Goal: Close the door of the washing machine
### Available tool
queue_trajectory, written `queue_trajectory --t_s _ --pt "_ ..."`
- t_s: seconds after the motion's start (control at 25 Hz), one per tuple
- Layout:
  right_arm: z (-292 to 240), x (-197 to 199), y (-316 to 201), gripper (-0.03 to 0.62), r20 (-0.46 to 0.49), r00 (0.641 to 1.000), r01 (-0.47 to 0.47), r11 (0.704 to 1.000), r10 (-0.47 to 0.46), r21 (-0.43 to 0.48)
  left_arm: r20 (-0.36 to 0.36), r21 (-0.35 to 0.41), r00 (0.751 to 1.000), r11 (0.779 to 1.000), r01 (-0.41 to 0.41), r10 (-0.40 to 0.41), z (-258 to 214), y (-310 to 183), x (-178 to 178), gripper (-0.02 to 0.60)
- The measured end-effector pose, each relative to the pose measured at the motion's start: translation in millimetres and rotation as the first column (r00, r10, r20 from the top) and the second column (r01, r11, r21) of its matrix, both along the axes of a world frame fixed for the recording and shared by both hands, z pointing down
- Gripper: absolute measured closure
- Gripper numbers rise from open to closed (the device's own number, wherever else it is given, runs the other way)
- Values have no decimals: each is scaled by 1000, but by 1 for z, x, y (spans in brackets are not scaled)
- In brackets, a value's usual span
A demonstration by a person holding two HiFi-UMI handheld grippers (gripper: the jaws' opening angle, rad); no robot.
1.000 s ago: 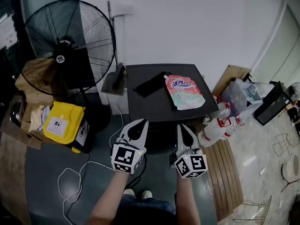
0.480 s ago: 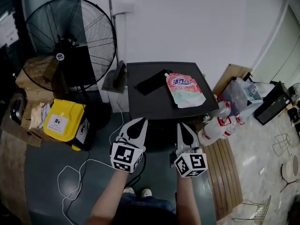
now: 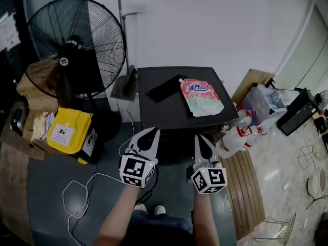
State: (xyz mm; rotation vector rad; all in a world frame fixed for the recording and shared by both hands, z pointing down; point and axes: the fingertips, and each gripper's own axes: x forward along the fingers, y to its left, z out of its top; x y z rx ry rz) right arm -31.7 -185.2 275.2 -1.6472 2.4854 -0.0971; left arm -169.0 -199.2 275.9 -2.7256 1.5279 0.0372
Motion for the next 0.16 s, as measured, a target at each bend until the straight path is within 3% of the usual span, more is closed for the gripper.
queue_trajectory --t_s 0.16 --pt "0 -2 0 583 -1 1000 -2 1000 2 0 1 1 1000 1000 2 -2 -1 0 -4 575"
